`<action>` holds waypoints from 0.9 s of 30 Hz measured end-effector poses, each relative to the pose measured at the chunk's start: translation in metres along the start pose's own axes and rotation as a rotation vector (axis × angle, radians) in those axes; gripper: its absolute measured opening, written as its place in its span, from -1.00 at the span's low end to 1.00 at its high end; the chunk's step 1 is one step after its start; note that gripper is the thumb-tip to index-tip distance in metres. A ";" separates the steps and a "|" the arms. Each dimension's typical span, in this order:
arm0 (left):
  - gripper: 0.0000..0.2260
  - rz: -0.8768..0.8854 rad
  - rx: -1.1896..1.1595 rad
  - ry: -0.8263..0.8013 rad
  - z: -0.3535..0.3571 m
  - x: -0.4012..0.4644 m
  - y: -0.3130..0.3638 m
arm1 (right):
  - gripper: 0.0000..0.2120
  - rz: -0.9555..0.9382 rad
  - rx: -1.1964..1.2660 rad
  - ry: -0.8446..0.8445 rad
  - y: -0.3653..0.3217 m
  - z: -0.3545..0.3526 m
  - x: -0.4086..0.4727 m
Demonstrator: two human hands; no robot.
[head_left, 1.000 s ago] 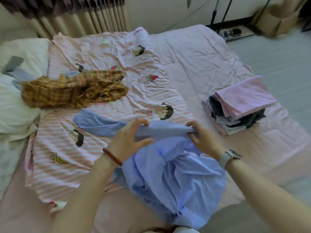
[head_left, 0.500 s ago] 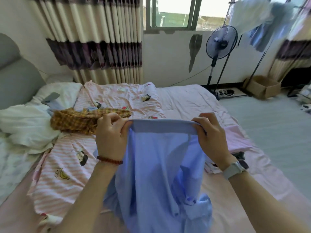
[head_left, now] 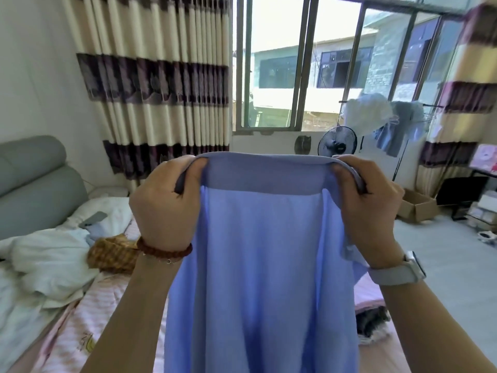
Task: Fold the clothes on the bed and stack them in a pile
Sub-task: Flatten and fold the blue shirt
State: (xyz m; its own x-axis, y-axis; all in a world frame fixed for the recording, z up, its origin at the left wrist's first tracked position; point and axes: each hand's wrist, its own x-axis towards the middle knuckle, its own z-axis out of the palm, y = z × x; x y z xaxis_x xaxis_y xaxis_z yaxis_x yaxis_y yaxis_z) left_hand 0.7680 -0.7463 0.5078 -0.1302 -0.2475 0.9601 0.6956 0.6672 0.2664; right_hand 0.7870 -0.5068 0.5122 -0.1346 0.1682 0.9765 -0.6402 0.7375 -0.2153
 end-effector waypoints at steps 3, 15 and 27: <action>-0.76 -0.010 0.029 -0.014 0.001 0.000 -0.009 | -0.77 0.019 0.024 -0.033 -0.001 0.008 0.004; -0.65 -0.319 0.399 -0.758 0.084 -0.082 -0.173 | -0.70 0.616 -0.244 -0.712 0.127 0.143 -0.092; -0.55 -1.365 -0.047 -1.246 0.206 -0.279 -0.354 | -0.48 1.153 -0.238 -0.992 0.260 0.295 -0.281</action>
State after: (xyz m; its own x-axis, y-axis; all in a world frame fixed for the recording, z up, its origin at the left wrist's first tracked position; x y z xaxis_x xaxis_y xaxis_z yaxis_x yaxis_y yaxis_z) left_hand 0.4122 -0.7691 0.1635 -0.9179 0.0811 -0.3885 -0.3139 0.4505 0.8358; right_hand 0.4352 -0.5551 0.1840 -0.9506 0.2843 -0.1243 0.2807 0.6173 -0.7350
